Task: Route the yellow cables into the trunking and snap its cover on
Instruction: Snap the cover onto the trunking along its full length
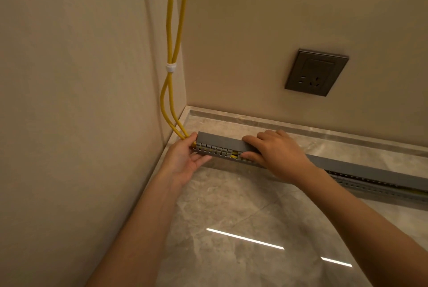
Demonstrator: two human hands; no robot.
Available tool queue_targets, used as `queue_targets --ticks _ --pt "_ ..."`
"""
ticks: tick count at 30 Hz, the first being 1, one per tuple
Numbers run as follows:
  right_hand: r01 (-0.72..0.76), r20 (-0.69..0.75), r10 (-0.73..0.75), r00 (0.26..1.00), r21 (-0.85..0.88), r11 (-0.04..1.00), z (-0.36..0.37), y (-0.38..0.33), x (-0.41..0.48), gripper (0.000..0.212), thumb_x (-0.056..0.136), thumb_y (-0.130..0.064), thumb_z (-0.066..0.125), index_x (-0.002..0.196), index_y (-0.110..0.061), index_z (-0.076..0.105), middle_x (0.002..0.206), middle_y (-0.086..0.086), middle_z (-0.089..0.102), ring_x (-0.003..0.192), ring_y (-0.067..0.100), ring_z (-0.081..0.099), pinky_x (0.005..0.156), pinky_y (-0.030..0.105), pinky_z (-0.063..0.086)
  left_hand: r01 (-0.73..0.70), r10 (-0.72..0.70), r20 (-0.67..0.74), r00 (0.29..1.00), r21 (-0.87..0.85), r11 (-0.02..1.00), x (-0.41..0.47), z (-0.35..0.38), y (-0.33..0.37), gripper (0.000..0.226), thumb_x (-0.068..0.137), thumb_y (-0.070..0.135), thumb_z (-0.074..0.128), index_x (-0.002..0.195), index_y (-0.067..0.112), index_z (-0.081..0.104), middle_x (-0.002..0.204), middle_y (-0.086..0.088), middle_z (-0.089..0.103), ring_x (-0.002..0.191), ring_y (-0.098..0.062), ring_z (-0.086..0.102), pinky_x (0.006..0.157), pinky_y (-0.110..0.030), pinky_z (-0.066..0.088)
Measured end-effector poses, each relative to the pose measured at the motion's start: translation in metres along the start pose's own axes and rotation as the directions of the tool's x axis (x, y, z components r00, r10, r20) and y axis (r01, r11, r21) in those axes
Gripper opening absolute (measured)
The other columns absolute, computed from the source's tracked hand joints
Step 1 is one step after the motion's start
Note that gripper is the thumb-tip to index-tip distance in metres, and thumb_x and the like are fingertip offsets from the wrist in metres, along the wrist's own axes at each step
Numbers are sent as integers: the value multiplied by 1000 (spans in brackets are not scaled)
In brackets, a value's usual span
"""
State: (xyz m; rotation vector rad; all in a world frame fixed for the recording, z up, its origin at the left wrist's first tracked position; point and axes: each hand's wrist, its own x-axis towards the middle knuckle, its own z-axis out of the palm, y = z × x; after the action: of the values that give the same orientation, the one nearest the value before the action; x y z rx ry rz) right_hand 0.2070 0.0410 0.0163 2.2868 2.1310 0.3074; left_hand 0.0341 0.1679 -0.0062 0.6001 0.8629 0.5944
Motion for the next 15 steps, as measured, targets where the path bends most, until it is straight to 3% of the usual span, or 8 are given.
queue_targets --ticks 2,6,10,15 --pt "11 41 -13 999 62 998 4 0 1 49 94 -53 28 129 -24 46 107 1 57 96 19 50 78 29 34 -10 10 1 1000 2 1000 0 -1 -2 7 95 14 51 99 10 56 100 -12 63 90 -24 63 68 -36 53" --pt "-62 82 37 996 336 940 5 -4 3 45 98 -44 28 134 -22 44 115 3 53 98 18 51 80 31 44 -48 49 -12 999 37 998 -1 0 -4 5 94 10 53 94 11 57 98 -10 63 88 -24 63 70 -35 54" --pt "-19 26 10 1000 405 914 0 -14 8 42 99 -37 34 140 -29 37 116 0 51 100 17 51 79 33 47 -83 84 -16 996 61 995 -2 2 -3 5 94 9 52 92 11 57 95 -11 63 87 -23 64 72 -34 54" --pt "38 21 -54 998 469 883 -3 -21 28 35 97 -26 46 131 -17 52 118 4 56 103 19 55 86 26 42 -108 109 -2 994 123 987 -4 2 -3 7 95 10 50 91 12 56 91 -10 64 84 -20 65 66 -30 55"
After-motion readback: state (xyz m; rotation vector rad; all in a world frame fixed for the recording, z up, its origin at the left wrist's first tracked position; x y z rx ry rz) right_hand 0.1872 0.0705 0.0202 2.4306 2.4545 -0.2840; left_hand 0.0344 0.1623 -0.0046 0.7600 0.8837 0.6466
